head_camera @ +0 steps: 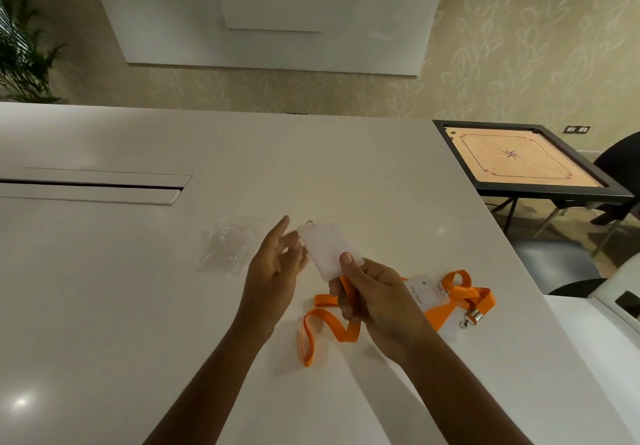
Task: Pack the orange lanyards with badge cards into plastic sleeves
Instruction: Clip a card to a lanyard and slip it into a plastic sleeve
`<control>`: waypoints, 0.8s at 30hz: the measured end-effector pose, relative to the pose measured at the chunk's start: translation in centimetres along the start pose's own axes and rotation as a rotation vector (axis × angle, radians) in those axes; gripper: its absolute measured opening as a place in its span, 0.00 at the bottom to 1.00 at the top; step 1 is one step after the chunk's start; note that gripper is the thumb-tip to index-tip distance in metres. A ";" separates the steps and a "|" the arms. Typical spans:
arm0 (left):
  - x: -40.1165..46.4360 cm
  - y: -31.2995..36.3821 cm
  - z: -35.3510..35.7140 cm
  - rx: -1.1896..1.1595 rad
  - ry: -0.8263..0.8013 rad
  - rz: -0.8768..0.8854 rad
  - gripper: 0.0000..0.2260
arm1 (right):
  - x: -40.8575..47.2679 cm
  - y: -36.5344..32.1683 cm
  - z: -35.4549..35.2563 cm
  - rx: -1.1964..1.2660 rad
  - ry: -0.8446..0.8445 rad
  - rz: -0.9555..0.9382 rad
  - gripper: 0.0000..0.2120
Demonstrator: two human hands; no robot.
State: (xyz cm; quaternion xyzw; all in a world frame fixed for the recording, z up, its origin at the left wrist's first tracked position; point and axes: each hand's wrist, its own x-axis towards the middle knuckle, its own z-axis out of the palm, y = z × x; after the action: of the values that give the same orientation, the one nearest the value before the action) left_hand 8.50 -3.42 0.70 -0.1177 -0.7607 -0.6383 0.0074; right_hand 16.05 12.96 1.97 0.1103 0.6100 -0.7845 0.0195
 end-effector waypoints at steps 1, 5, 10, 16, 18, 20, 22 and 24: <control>-0.1 0.3 0.0 -0.113 -0.047 -0.113 0.28 | 0.0 0.1 0.1 -0.013 -0.001 -0.002 0.23; -0.1 1.2 0.1 -0.276 -0.155 -0.241 0.27 | 0.1 0.2 0.4 -0.062 0.013 -0.021 0.23; 0.1 1.8 0.2 -0.203 -0.109 -0.182 0.25 | 0.3 0.1 0.5 -0.089 0.026 -0.001 0.23; 0.1 1.9 0.6 -0.085 0.013 -0.048 0.26 | 0.3 0.1 0.1 -0.117 0.062 0.110 0.22; 0.2 1.8 0.7 0.014 0.057 0.034 0.25 | 0.2 -0.1 -0.2 -0.097 0.040 0.142 0.24; 0.2 1.6 0.7 0.115 0.062 0.131 0.24 | 0.1 -0.4 -0.3 -0.074 0.021 0.145 0.28; 0.2 1.6 0.8 0.192 0.043 0.217 0.24 | 0.2 -0.8 -0.4 -0.067 0.017 0.171 0.31; 0.0 1.7 0.8 0.253 0.016 0.292 0.24 | 0.4 -1.2 -0.4 -0.047 0.011 0.198 0.34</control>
State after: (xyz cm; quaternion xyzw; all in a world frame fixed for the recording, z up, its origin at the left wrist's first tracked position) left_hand 8.98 -2.41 2.23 -0.2198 -0.8095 -0.5308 0.1208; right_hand 15.56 13.69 2.97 0.1739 0.6143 -0.7636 0.0962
